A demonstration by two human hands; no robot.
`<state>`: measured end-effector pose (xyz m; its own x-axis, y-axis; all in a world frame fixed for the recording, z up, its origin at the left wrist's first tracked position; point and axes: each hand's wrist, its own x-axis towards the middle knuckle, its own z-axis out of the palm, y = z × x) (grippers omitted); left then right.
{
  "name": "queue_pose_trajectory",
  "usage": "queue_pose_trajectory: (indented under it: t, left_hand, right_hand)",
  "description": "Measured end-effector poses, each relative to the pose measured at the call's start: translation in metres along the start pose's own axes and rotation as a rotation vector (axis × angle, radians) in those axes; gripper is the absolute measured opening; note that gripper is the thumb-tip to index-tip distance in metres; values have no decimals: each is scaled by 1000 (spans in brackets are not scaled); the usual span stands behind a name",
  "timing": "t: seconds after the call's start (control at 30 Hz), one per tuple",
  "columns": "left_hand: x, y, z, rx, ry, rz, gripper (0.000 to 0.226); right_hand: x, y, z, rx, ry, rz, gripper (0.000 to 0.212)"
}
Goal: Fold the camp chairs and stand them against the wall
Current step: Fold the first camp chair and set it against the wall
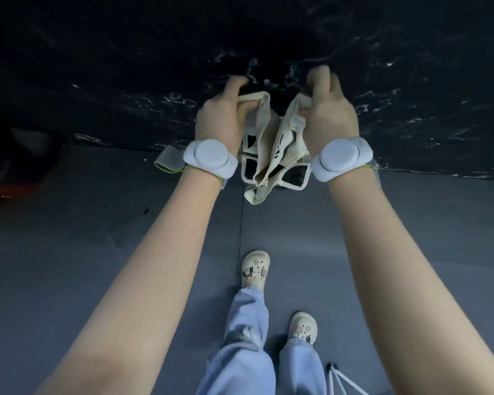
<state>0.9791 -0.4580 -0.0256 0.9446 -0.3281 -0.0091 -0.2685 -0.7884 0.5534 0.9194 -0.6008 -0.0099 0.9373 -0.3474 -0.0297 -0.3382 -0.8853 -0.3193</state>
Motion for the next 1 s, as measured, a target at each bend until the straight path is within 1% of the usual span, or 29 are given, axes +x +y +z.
queue_pose_trajectory:
  t: [0.13,0.2,0.27,0.3,0.4,0.43,0.5,0.57,0.63,0.7,0.8,0.9,1.0]
  left_hand:
    - [-8,-17,20,-111,-16,-66,43]
    - [-18,-26,36,-98,-43,-119,45]
    - [-30,-35,52,-71,-99,-177,50]
    - [-36,-40,59,-58,-157,-217,53]
    - [-51,-56,83,-27,-364,-341,61]
    - [-54,-60,89,-25,-416,-370,65]
    - [-56,-66,100,-37,-473,-405,70]
    - [-52,-70,109,-64,-483,-426,72]
    - [-46,-69,113,-100,-472,-430,73]
    - [-38,-64,114,-118,-448,-411,70]
    - [-23,-57,115,-124,-386,-375,72]
    - [-8,-55,117,-148,-360,-391,71]
    - [2,-49,117,-58,-371,-347,67]
  right_hand:
    - [-6,10,21,135,11,153,59]
    - [-15,12,29,213,35,253,70]
    - [-22,17,38,259,-16,371,82]
    - [-26,21,45,209,-95,408,82]
    - [-35,32,64,25,-414,500,63]
    - [-37,35,69,-1,-496,530,62]
    - [-43,41,78,-4,-582,550,73]
    - [-42,45,87,81,-589,571,82]
    - [-40,47,95,213,-523,616,79]
    - [-33,49,104,273,-442,618,76]
    - [-18,53,113,248,-378,578,67]
    - [-5,54,114,179,-396,537,64]
    - [1,58,115,198,-411,562,40]
